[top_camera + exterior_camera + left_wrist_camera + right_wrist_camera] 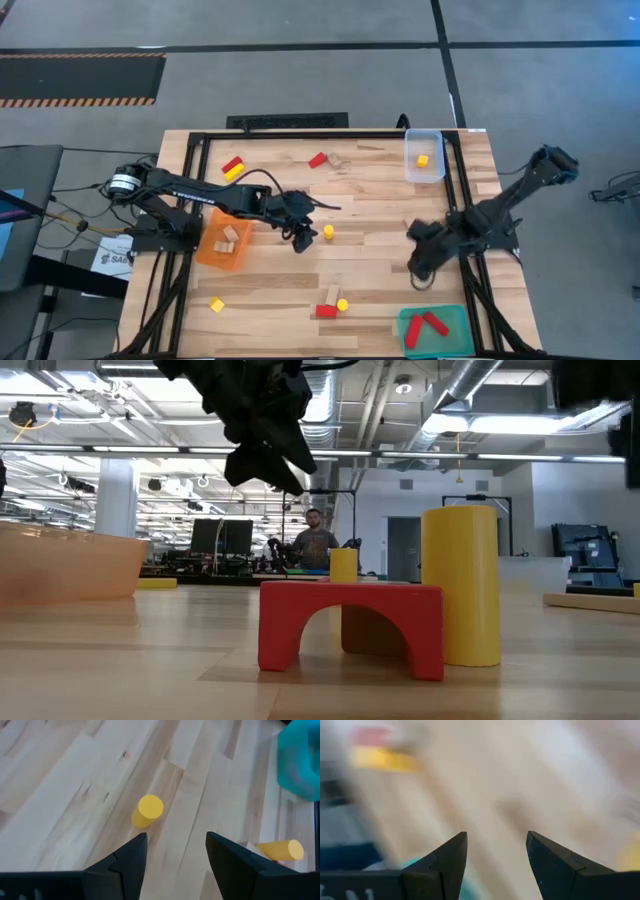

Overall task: Sort & place blocks by color
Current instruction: Put the brown block into the orange bin

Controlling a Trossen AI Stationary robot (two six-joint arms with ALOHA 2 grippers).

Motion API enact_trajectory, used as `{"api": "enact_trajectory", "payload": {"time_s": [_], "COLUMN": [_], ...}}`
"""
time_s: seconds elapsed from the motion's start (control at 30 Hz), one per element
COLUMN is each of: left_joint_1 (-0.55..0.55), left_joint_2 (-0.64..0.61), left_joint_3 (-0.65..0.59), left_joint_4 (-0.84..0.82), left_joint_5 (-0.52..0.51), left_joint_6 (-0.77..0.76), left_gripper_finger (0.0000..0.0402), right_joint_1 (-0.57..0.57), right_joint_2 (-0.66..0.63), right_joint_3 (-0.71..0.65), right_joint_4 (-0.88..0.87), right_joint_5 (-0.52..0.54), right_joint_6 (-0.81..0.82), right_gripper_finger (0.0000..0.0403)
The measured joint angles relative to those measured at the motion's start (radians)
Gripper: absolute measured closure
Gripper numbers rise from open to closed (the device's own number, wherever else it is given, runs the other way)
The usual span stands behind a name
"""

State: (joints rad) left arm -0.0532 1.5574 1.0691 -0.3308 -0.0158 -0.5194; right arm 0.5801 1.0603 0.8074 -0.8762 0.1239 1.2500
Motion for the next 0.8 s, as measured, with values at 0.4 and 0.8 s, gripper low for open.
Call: {"api": "enact_trajectory", "payload": {"time_s": [0.4, 0.8], "left_joint_1": [0.0, 0.01], "left_joint_2": [0.0, 0.0], "left_joint_3": [0.0, 0.0], "left_joint_4": [-0.002, -0.001], "left_joint_5": [0.009, 0.012], "left_joint_6": [0.0, 0.0], "left_gripper_finger": [0.0213, 0.0213], "right_joint_1": [-0.268, -0.544], "right_joint_2": [0.034, 0.146], "right_joint_3": [-0.106, -0.099], "right_joint_4": [-0.329, -0.251], "right_joint_5": [-0.232, -0.173], "right_joint_6": [-0.08, -0.387], "right_gripper_finger": [0.0169, 0.0167]}}
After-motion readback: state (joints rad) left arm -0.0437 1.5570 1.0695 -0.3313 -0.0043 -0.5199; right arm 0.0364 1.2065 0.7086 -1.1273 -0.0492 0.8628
